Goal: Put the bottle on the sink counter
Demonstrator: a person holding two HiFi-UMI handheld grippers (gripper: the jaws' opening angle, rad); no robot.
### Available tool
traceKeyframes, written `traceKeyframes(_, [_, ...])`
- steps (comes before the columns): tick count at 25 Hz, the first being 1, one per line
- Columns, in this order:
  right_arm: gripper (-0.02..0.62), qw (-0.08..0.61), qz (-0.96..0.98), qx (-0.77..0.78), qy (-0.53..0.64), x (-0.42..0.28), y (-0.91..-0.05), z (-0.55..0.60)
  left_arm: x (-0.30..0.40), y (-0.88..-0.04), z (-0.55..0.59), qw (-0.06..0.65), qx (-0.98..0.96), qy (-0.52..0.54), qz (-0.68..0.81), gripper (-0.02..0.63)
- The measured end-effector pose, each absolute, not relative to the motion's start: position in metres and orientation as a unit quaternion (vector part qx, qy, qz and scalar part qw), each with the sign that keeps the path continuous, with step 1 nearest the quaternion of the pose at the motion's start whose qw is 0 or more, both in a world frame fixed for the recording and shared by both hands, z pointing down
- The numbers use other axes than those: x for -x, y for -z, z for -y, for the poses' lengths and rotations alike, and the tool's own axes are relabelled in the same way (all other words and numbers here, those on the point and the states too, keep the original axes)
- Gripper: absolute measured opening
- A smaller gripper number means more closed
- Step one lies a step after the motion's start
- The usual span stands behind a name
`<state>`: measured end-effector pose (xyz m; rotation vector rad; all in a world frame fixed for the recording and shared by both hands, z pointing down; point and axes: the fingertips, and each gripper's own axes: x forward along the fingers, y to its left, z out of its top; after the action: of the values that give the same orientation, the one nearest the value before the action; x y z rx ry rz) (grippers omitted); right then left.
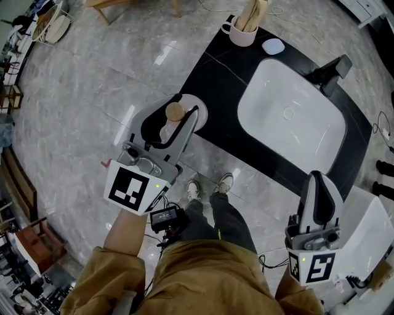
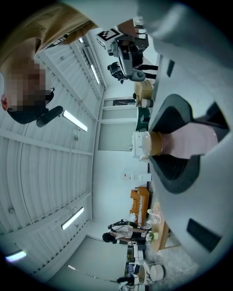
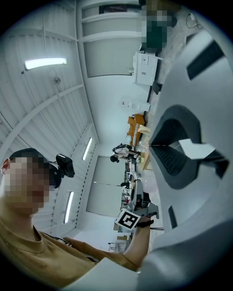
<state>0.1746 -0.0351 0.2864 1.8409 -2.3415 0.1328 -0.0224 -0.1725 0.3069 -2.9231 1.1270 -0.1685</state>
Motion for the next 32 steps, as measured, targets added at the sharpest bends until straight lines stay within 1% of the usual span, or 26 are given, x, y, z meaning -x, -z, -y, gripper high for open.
traceKeyframes(13, [0.006, 0.082, 0.787, -0.609, -0.054, -0.175, -0.301, 0.042, 0.017, -0.333, 0.183, -0.012, 0.929, 0.063, -0.363, 0.132])
traceKeyframes(17, [0.006, 0.084, 0.789, -0.606, -0.058, -0.173, -0.306, 0.044, 0.018, -0.34, 0.188, -0.006, 0.93, 0.064, -0.362, 0.132])
traceKeyframes(32, [0.006, 0.093, 0.79, -0.603, -0.068, -0.178, -0.326, 0.052, 0.013, -0.388, 0.21, -0.015, 0.925, 0.079, -0.371, 0.132])
